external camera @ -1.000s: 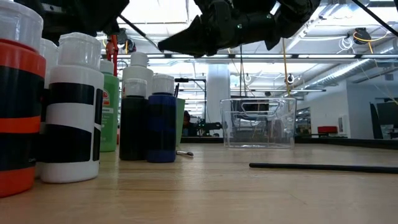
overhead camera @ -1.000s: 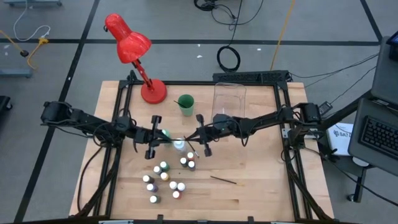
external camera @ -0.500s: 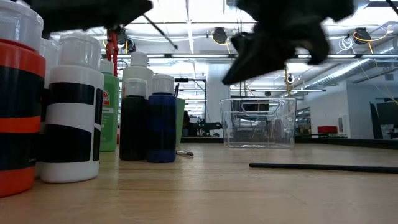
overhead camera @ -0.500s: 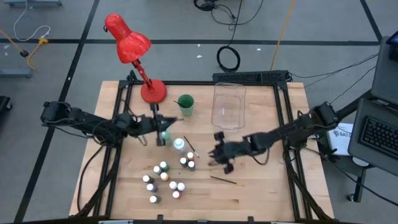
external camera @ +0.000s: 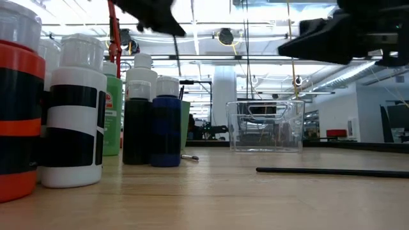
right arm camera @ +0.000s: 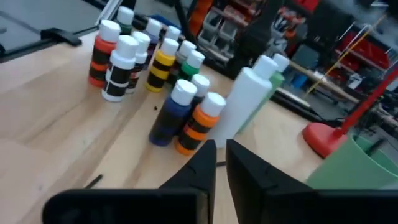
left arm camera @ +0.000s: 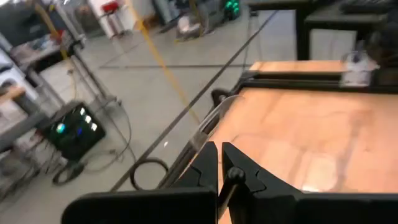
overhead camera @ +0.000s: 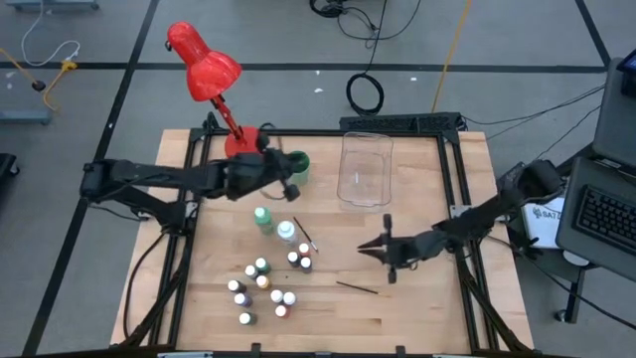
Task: Pick & Place Paint Supplies
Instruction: Put the silver paintbrush into the green cup
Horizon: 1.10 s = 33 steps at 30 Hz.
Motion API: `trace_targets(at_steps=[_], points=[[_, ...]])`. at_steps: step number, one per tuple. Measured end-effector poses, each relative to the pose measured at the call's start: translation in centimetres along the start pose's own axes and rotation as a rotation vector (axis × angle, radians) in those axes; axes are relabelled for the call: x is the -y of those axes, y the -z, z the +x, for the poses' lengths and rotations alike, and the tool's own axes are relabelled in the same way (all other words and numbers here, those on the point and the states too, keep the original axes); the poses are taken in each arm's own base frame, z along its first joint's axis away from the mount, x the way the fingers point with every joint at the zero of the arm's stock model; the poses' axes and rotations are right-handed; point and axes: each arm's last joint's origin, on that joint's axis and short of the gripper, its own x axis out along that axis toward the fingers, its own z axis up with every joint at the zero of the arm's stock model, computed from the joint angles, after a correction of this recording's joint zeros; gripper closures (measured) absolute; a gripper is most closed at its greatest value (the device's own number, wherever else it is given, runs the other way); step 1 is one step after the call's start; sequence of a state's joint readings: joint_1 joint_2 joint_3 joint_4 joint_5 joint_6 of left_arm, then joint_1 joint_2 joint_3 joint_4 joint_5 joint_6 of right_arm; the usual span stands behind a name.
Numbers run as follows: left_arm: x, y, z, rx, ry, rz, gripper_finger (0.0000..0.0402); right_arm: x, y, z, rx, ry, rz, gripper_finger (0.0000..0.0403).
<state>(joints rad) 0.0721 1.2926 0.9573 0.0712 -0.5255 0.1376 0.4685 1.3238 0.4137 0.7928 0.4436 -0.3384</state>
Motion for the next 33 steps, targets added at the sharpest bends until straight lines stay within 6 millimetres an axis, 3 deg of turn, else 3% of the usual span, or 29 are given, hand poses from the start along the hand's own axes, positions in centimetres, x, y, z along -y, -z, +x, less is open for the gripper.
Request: trace_targets(at_steps=[9, 20, 33], points=[[-0.9, 3.6, 4.1, -0.14, -0.08, -0.079, 0.0401, 1.3, 1.2, -3.4, 0.205, 0.072, 0.113, 0.038], [-2.3, 7.2, 7.9, -0.27, -0.046, -0.169, 0.0401, 1.5, 1.3, -3.9, 0.247, 0.088, 0.111, 0.0378], [-4.1, 8.0, 8.4, -0.314, 0.002, -0.23, 0.0391, 1.4, 1.5, -3.8, 0.23, 0.079, 0.127, 0.0378]])
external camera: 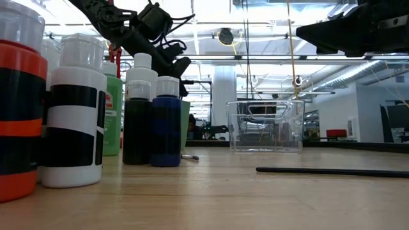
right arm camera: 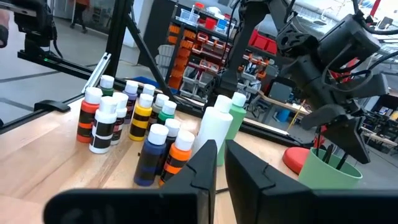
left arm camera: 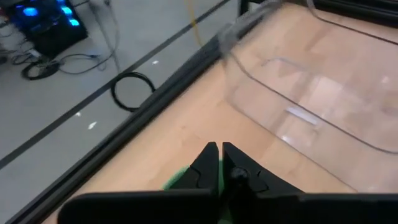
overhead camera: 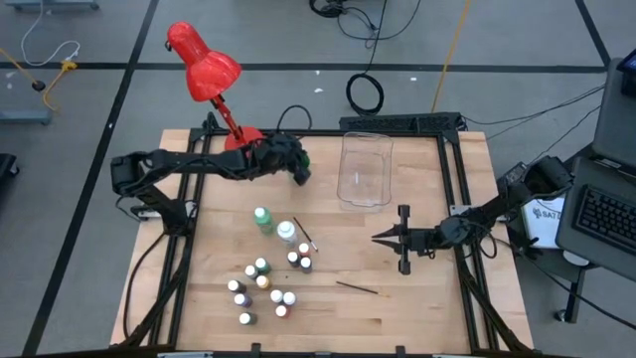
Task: Pick & Place Paint Supplies
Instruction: Put the silver paintbrush into the green cup, then put the gold paintbrush into the green cup
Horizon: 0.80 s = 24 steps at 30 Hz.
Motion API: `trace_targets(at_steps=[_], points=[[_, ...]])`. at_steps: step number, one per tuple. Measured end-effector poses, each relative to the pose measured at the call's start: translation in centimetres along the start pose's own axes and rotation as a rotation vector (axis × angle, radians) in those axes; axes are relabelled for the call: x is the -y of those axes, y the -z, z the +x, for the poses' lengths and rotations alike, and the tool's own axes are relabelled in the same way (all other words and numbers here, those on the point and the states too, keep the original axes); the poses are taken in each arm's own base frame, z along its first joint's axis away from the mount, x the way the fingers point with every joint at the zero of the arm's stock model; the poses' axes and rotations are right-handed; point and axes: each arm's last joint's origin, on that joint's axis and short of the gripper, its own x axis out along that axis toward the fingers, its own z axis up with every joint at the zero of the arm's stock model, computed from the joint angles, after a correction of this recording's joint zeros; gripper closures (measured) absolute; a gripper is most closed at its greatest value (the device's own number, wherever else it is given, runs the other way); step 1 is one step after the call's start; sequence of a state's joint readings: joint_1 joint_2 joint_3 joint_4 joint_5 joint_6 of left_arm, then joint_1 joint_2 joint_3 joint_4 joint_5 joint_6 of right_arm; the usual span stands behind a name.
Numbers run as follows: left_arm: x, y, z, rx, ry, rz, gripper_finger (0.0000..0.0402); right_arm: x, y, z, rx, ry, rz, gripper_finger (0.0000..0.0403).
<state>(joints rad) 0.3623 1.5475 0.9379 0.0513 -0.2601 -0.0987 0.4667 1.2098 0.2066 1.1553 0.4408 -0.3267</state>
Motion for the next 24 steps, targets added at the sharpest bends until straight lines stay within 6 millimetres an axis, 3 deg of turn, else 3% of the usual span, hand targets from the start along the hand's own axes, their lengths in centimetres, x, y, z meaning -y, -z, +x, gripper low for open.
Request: trace_targets(at_steps=[10, 15, 18, 22, 24], points=[[1.2, 0.2, -0.3, -0.003, 0.057, 0.097, 0.0315, -0.1, 0.3, 0.0, -0.025, -0.008, -0.008, 0.0378], [1.5, -0.5, -1.7, 0.024, 0.076, 0.159, 0.027, -0.1, 0.3, 0.0, -0.027, -0.009, -0.009, 0.0378], [1.4, -1.3, -4.4, 0.028, 0.11, 0.224, 0.0251, -0.1, 0.3, 0.0, -0.034, -0.012, -0.009, 0.0378], [1.1, -2.4, -10.1, 0.071, 0.168, 0.219, 0.0245, -0.1, 0.4, 0.0, -0.039, -0.013, -0.01, 0.0378], [1.2, -1.7, -12.8, 0.101, 0.192, 0.22, 0.0255, -0.1, 0.4, 0.0, -0.04, -0.013, -0.011, 0.0378]])
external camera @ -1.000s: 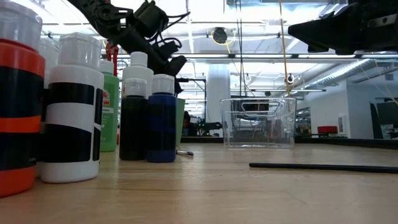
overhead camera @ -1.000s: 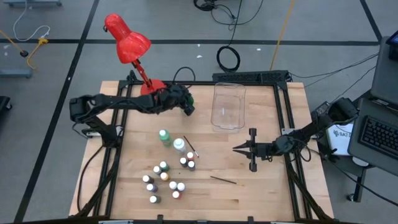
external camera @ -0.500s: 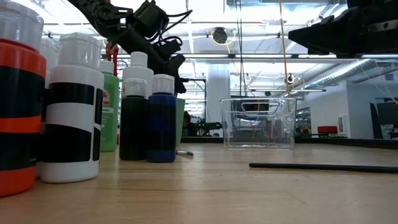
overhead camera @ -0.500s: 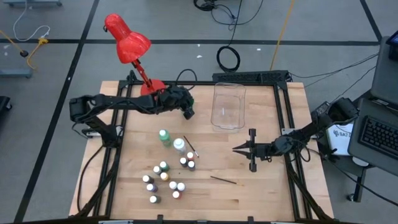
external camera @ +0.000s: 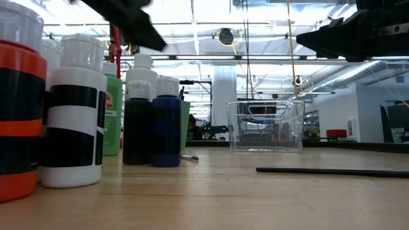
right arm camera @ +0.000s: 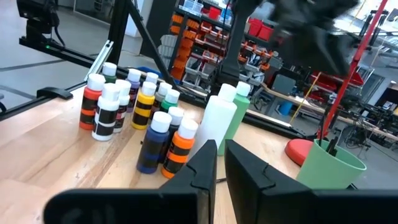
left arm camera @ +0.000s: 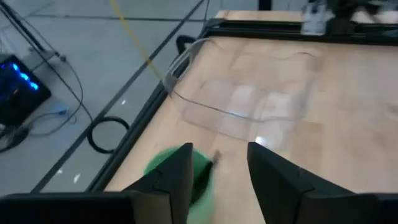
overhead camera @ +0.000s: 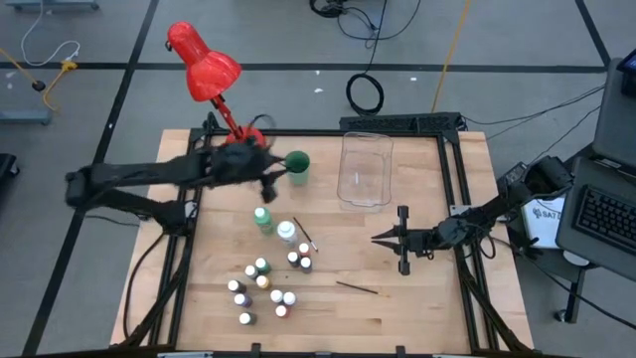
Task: Pick & Place Paint Supplies
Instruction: Put the gold paintbrush into the green cup
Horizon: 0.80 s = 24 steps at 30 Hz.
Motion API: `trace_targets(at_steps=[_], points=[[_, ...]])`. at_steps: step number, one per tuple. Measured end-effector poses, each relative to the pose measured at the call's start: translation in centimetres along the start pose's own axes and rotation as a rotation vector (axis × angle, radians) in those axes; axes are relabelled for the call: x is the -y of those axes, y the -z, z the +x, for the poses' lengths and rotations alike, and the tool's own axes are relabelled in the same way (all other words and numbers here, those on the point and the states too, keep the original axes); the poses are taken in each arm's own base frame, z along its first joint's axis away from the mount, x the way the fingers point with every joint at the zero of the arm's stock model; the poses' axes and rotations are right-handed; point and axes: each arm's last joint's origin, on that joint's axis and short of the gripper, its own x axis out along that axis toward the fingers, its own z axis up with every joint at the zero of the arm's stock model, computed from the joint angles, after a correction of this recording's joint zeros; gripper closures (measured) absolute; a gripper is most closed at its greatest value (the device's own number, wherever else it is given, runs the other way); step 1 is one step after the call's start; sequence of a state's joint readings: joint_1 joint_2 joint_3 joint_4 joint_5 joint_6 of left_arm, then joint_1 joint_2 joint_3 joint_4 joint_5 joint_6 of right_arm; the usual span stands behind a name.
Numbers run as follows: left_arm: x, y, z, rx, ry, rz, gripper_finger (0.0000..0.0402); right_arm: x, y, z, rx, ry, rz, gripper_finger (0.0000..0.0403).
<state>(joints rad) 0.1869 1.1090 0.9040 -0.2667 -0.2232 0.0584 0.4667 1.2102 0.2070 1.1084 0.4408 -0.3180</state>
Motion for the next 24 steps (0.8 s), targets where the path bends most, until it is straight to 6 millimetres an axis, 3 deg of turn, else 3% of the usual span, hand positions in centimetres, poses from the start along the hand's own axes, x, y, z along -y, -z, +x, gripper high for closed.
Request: trace_targets(at_steps=[5, 8, 11, 13, 16, 21, 24], points=[[1.2, 3.5, -4.8, 0.096, 0.035, 0.048, 0.0328, 0.0, 0.1, 0.0, -0.014, -0.004, 0.059, 0.0378], [1.0, 5.8, -6.2, 0.211, 0.107, 0.03, 0.0384, -0.2, 0.4, 0.0, -0.037, -0.012, 0.114, 0.0378], [0.9, 8.4, -5.8, 0.342, 0.149, 0.048, 0.039, -0.2, 0.4, 0.0, -0.044, -0.012, 0.169, 0.0378], [0.8, 10.6, -4.9, 0.34, 0.17, 0.076, 0.039, 0.0, 0.3, 0.0, -0.025, -0.003, 0.189, 0.0378], [0.6, 13.0, -3.8, 0.327, 0.199, -0.019, 0.0399, 0.2, 0.1, 0.1, -0.006, 0.013, 0.192, 0.0378], [0.8, 15.4, -2.9, 0.312, 0.149, -0.007, 0.0399, 0.7, 0.3, 0.3, -0.013, 0.038, 0.259, 0.0378], [0.4, 15.4, -2.9, 0.308, 0.12, -0.005, 0.0398, 0.8, 0.4, 0.3, -0.018, 0.049, 0.321, 0.0378]])
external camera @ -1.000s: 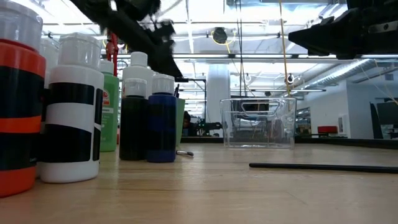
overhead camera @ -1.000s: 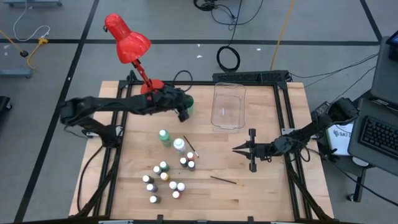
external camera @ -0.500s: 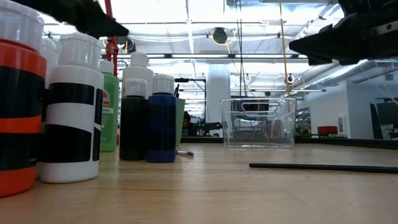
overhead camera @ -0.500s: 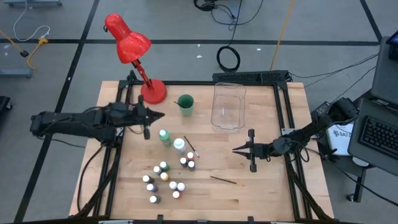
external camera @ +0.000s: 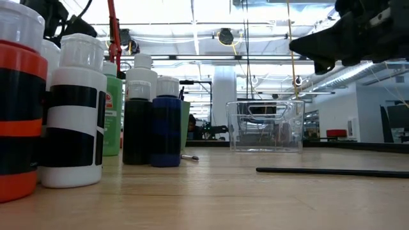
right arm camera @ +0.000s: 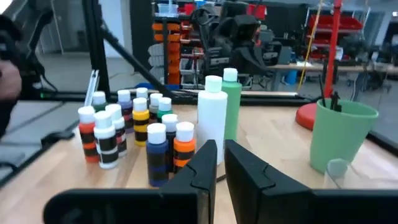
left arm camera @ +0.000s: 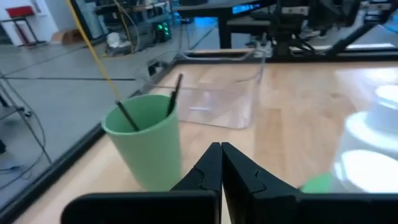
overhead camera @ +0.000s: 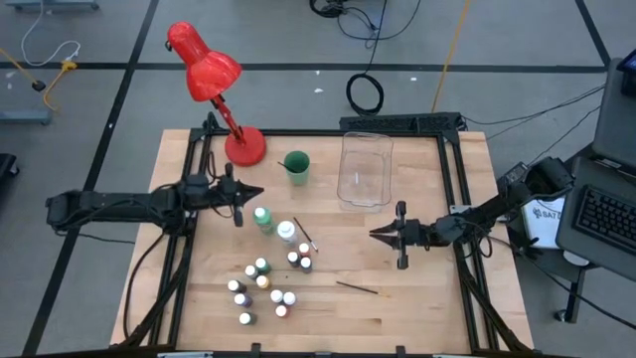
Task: Pick & Place Paint Supplies
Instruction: Put the gold paintbrush into the green cup
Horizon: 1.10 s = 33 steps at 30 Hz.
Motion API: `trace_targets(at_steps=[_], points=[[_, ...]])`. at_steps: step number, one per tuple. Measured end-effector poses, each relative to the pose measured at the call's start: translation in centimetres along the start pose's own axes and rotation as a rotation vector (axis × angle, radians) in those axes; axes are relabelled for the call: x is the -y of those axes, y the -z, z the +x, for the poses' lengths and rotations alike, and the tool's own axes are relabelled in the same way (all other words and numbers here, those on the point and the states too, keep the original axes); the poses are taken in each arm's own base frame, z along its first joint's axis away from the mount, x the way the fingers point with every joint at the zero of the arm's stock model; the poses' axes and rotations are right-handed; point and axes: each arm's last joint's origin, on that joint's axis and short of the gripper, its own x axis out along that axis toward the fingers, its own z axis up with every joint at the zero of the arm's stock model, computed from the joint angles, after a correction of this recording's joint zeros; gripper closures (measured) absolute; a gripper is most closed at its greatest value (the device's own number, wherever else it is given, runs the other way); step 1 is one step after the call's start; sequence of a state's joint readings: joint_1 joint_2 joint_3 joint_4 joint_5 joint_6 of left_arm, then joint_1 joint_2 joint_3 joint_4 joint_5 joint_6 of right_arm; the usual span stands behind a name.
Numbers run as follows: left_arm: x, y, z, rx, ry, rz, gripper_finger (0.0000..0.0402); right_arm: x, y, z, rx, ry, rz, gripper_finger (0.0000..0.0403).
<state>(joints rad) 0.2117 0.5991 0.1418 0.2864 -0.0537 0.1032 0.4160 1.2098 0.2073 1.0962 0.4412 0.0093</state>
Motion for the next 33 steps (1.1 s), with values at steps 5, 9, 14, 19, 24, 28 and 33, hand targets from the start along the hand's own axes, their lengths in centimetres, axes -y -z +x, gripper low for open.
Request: trace_targets(at_steps=[5, 9, 14, 19, 24, 28, 33], points=[[-0.7, -0.7, 0.0, 0.076, -0.006, -0.023, 0.04, 0.1, 0.4, 0.0, -0.035, 0.003, -0.011, 0.0378], [-1.0, -1.2, -0.1, 0.132, -0.057, -0.04, 0.0387, 0.0, 0.5, 0.0, -0.052, 0.001, -0.061, 0.0378], [-1.1, -1.4, -0.1, 0.142, -0.086, -0.012, 0.0383, -0.2, 0.9, 0.0, -0.092, -0.057, -0.054, 0.0382], [-1.1, -1.6, -0.1, 0.163, -0.09, 0.011, 0.0394, -3.2, -1.3, 2.1, -0.261, -0.105, -0.191, 0.04], [-1.1, -1.6, -0.1, 0.167, -0.093, 0.037, 0.0398, -6.5, -4.8, 3.3, -0.691, -0.033, -0.176, 0.0401], [-1.1, -1.4, -0.1, 0.148, -0.093, 0.064, 0.0383, -10.5, -6.6, 3.9, -0.904, -0.07, -0.001, 0.0402], [-1.1, -1.4, -0.1, 0.146, -0.092, 0.056, 0.0377, -13.9, -5.9, 4.8, -1.024, -0.017, 0.074, 0.0401]])
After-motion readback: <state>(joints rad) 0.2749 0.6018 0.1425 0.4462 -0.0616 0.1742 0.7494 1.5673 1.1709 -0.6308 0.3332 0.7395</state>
